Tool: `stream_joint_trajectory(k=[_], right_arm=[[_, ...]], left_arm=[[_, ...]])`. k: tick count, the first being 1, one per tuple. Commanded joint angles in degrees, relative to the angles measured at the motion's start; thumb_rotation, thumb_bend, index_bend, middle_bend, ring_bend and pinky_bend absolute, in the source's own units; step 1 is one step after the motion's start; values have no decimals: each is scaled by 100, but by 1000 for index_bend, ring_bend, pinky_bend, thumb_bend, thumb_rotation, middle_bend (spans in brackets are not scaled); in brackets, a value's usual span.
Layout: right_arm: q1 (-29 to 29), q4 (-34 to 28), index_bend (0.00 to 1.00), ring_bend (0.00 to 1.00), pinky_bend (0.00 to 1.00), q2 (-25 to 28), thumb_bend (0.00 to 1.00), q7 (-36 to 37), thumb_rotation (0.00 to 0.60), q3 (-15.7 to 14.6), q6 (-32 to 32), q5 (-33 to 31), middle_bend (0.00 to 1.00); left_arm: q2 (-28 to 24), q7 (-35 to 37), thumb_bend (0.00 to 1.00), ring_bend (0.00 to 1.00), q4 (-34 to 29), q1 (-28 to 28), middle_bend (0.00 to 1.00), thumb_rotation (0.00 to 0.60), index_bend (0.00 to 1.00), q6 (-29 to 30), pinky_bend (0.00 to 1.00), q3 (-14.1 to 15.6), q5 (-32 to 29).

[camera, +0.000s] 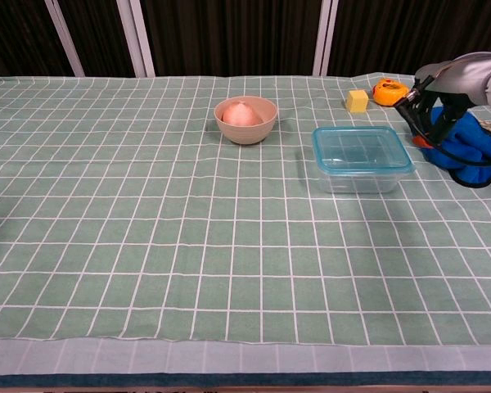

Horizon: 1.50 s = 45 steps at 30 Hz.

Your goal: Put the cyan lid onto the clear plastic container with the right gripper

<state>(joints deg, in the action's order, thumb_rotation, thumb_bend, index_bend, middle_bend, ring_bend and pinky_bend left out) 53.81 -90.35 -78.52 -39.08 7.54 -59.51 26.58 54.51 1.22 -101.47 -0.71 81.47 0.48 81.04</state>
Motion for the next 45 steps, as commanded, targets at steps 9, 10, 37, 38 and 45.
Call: stream_joint_trajectory(k=[9,10,37,38,45], right_arm=[[-3,127,744,269,10,-353,618,-120,600,43,-51,-137,623],[3,145,745,269,6,-388,618,-121,600,60,-56,-137,623],[-35,490,746,269,0,-859,646,-200,600,262,-108,-132,623],[-40,514,746,269,0,-872,646,-206,600,260,-100,-135,623],[-61,611,747,269,0,-935,646,-238,600,262,-27,-148,623]], left_arm=[[-17,22,522,0,-23,-7,0,600,75,-32,0,1,-29],[-20,25,522,0,-27,-9,0,600,75,-38,0,-1,-36],[-61,79,522,0,-68,-26,0,600,75,-101,0,3,-82],[-62,83,521,0,-69,-27,0,600,75,-104,0,4,-82],[-68,85,522,0,-78,-30,0,600,74,-112,0,4,-89]])
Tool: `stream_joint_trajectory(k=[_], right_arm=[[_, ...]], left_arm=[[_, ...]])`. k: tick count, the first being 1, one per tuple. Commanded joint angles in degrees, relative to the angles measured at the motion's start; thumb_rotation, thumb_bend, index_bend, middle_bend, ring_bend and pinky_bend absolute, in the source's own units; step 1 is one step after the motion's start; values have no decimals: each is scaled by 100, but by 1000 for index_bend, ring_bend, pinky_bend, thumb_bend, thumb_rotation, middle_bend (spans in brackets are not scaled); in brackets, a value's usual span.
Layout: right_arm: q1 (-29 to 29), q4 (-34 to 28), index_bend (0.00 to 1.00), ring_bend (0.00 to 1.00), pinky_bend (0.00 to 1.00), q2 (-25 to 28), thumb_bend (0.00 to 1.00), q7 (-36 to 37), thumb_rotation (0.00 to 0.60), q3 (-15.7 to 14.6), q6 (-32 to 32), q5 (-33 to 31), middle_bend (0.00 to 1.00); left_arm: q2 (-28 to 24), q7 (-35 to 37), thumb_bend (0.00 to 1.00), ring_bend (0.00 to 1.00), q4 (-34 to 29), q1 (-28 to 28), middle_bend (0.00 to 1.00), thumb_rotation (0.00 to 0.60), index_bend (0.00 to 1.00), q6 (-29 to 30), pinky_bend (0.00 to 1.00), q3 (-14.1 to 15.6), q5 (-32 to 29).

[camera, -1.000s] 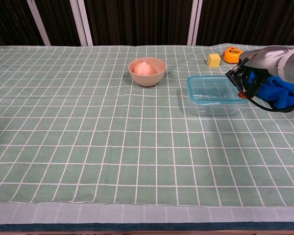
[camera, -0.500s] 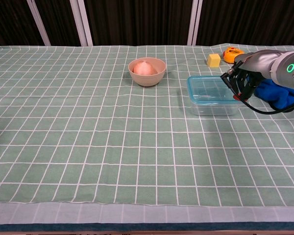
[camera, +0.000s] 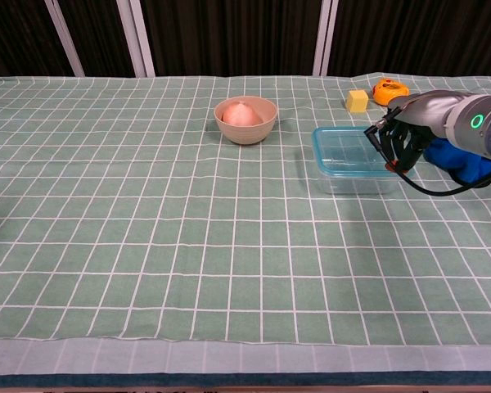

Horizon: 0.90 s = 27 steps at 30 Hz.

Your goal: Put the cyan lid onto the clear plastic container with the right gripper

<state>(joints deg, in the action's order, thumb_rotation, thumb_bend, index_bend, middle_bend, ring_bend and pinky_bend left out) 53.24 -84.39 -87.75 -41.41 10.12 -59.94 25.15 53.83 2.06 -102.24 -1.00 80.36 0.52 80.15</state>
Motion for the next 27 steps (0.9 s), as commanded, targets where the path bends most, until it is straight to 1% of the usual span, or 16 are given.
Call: stream_joint_trajectory(k=[1,27], right_arm=[[-7,24,747,269,0,-20,647,-5,600,8,21,-2,623],[-95,338,746,269,0,-247,647,169,600,95,262,89,623]], left_arm=[[-2,-1,522,0,-1,0,0,600,75,-1,0,1,0],[-25,31,522,0,-19,-3,0,600,75,-16,0,10,4]])
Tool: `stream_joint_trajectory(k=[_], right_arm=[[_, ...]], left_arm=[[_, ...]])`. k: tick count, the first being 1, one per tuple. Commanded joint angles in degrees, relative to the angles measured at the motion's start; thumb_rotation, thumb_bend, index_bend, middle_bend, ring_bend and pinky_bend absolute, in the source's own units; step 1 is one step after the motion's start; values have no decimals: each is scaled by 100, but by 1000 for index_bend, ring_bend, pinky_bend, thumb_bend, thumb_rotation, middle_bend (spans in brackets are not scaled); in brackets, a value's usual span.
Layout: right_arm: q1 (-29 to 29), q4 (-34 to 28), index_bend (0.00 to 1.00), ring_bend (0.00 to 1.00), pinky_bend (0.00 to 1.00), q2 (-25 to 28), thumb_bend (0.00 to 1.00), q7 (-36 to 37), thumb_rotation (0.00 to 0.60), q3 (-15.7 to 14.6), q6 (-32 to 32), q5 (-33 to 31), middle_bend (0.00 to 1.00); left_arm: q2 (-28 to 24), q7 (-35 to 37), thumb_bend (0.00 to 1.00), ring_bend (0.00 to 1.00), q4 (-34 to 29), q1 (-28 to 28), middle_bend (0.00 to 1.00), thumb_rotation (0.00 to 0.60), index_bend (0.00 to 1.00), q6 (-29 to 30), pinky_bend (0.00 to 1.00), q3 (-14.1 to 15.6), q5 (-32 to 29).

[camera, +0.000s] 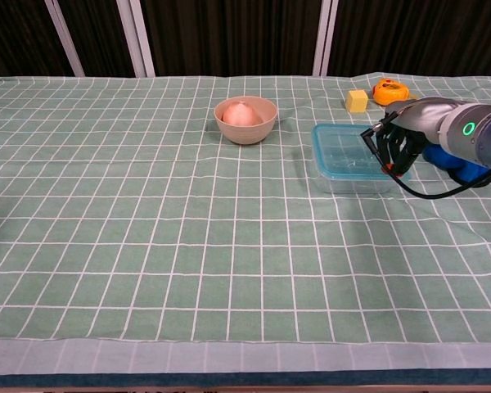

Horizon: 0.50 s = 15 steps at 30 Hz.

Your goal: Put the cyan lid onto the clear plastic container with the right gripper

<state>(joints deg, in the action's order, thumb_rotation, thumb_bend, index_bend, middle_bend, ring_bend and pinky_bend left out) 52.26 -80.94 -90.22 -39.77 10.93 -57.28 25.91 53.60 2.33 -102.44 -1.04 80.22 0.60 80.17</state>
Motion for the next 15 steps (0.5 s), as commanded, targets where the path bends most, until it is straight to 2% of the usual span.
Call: stream_joint_trajectory(k=[1,15], right_arm=[[10,-21,747,269,0,10,647,3,600,34,-19,30,623],[312,-158,746,269,0,248,647,-249,600,485,-188,-89,623]], left_arm=[[-3,6,522,0,1,-1,0,600,75,-5,0,3,2],[-26,18,522,0,-25,-15,0,600,75,-43,0,4,-23]])
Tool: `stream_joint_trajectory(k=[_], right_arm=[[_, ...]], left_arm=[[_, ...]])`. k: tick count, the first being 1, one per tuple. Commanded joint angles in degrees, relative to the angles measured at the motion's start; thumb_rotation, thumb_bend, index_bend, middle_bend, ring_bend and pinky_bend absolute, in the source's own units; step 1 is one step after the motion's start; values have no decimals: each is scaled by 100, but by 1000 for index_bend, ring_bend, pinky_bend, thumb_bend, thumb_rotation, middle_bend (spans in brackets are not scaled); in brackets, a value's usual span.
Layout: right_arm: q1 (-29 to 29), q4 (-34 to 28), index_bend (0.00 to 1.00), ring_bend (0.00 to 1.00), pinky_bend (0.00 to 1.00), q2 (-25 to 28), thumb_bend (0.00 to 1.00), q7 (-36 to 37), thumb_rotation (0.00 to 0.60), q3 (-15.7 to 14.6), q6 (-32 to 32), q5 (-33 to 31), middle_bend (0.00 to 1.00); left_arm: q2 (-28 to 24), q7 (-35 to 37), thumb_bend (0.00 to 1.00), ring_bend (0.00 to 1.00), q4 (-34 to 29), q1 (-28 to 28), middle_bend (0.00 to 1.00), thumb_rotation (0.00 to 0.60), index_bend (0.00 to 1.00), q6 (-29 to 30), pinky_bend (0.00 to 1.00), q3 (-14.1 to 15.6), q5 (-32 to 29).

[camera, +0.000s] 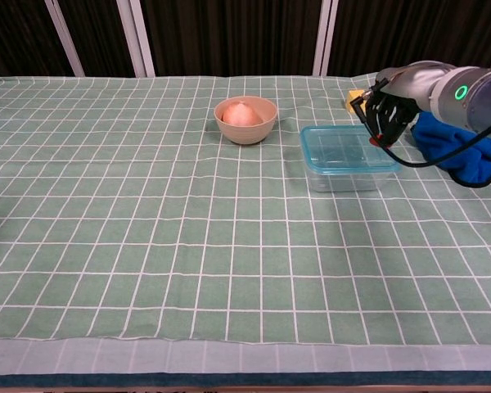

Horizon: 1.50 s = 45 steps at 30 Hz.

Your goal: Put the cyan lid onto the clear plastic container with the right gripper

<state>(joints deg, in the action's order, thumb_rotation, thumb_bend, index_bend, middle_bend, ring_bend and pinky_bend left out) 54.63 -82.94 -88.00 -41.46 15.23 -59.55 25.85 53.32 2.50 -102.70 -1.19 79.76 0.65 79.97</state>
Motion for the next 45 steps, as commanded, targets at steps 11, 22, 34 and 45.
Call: stream_joint_trajectory(k=[11,22,34,45], right_arm=[[463,843,746,269,44,-202,647,-267,600,167,591,-444,623],[666,1963,751,269,119,-696,646,-79,600,178,1144,-518,623],[730,2576,751,269,16,-945,649,-8,600,137,1451,-480,623],[744,2816,751,269,0,-1049,649,19,600,136,1609,-503,623]], left_arm=[[11,-29,522,0,-12,-1,0,600,75,0,0,-10,-39],[14,-58,522,0,-15,-2,0,600,75,-3,0,-11,-55],[9,-73,523,0,-32,-3,0,600,75,-12,0,-14,-80],[-10,-41,522,0,-56,-9,0,600,75,-44,0,-13,-106]])
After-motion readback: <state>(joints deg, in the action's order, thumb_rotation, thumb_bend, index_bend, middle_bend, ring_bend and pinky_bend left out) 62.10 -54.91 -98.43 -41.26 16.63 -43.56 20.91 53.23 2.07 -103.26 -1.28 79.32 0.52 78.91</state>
